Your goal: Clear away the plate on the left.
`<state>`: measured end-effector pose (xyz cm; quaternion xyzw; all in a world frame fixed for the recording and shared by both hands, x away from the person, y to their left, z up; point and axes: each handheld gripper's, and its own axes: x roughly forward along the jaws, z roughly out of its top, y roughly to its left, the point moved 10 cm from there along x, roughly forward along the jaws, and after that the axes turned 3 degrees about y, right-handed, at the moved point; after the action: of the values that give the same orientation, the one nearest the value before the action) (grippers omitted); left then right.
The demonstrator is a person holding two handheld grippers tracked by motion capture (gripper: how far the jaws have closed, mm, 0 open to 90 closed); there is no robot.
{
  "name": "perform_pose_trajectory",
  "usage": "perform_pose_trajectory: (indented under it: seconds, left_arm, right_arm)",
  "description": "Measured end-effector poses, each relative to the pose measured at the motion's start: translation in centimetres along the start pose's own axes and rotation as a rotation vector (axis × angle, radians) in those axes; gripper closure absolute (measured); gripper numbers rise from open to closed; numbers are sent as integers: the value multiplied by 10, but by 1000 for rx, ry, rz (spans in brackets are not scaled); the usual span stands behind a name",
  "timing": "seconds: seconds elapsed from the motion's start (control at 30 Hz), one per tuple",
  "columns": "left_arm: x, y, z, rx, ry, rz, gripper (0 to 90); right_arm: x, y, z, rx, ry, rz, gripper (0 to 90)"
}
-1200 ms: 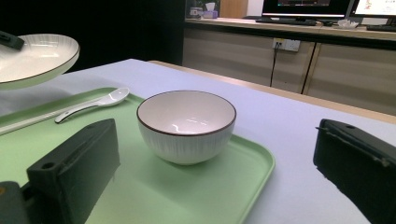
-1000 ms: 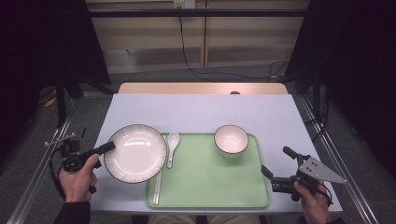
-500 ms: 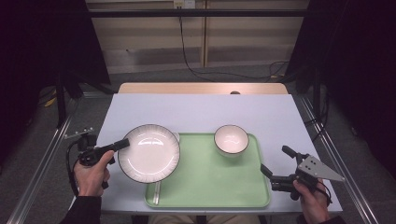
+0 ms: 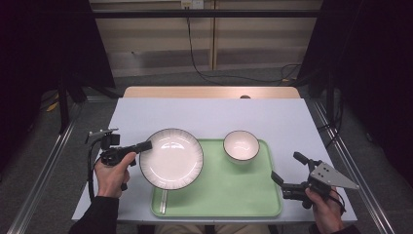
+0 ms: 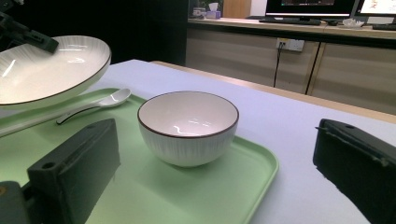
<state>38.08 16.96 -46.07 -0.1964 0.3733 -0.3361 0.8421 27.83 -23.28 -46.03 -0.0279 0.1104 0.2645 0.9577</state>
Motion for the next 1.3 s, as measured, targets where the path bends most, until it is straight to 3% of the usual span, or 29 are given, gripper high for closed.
perform_pose_trajectory:
  seconds: [0.4, 0.53, 0.73, 1.3]
  left_arm:
    - [23, -12, -4, 18, 43, -51, 839]
    - [28, -17, -5, 53, 66, -58, 838]
    - [36, -27, -5, 66, 83, -83, 839]
    - [63, -41, -22, 120, 161, -91, 837]
  right_arm:
    - [-3, 0, 0, 0, 0, -11, 0]
    - [-4, 0, -1, -2, 4, -11, 0]
    - [-5, 0, -1, 0, 4, -12, 0]
    - [-2, 0, 0, -5, -2, -9, 0]
